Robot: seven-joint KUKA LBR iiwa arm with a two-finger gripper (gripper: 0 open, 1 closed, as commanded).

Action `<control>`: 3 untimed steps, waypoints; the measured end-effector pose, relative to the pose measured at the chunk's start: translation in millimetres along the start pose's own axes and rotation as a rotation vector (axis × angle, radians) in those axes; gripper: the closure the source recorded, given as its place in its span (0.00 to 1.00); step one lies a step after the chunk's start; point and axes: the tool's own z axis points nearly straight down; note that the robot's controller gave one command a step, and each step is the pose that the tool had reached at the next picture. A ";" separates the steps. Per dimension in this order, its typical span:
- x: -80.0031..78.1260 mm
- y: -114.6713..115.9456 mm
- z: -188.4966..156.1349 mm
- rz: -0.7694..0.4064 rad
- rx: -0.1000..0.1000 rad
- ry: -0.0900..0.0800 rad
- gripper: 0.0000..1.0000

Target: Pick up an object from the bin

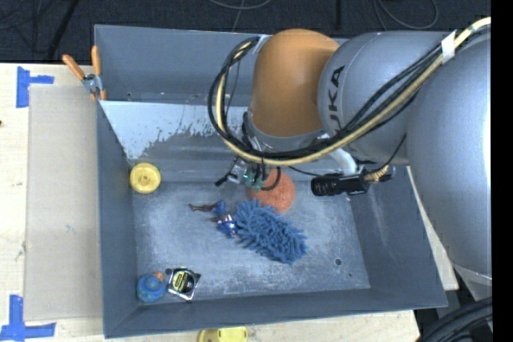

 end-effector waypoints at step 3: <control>13.2 -32.6 83.7 -0.200 0.001 0.002 0.00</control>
Offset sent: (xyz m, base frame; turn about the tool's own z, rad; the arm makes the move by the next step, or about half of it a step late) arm -0.0295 -0.0185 -0.0737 -0.2070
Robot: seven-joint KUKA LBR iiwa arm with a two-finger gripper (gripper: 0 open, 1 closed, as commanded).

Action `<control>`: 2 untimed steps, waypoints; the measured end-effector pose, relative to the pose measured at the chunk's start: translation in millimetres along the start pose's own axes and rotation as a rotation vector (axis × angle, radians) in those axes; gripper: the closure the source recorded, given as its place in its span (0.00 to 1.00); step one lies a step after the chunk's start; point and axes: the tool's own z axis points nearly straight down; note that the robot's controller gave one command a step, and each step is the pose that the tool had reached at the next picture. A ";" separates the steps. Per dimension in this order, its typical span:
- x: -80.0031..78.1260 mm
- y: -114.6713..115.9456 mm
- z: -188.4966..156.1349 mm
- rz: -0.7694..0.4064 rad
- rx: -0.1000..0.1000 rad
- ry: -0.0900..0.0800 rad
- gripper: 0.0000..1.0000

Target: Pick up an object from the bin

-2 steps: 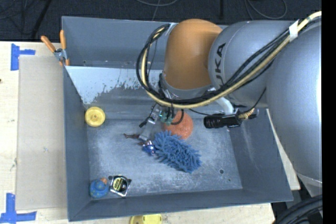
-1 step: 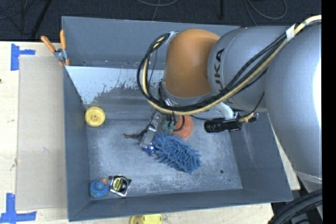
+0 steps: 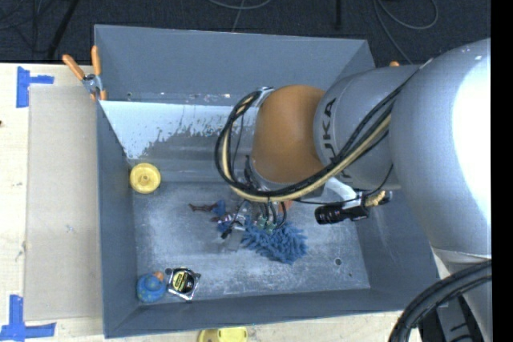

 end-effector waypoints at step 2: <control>-14.4 6.8 21.2 0.144 -0.002 -0.001 1.00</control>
Offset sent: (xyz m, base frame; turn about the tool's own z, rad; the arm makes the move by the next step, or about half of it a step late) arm 0.0000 0.0000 0.0000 0.0000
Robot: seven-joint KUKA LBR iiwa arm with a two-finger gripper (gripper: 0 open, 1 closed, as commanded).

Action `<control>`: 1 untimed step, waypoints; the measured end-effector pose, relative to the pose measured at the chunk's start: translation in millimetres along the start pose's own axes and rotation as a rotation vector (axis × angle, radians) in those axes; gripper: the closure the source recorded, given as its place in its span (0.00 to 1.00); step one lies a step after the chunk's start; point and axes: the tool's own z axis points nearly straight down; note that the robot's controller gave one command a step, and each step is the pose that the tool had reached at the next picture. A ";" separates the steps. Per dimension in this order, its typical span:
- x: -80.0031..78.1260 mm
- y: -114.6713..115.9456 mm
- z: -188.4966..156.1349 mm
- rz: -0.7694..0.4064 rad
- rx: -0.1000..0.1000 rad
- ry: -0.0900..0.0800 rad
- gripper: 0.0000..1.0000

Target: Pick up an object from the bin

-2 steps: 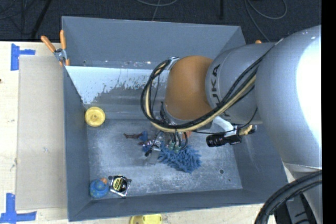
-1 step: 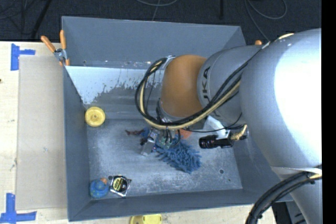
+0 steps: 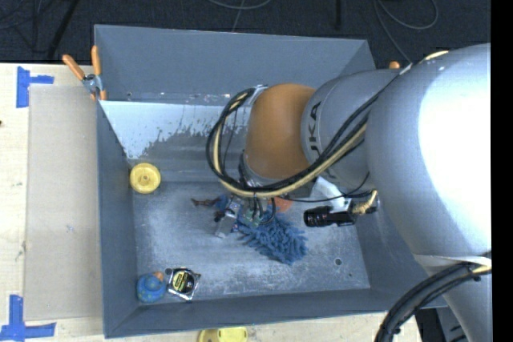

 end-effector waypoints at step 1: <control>14.2 -1.9 -141.8 -0.017 0.003 0.003 1.00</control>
Offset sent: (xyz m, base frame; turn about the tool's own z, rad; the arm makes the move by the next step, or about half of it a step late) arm 0.0000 0.0000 0.0000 0.0000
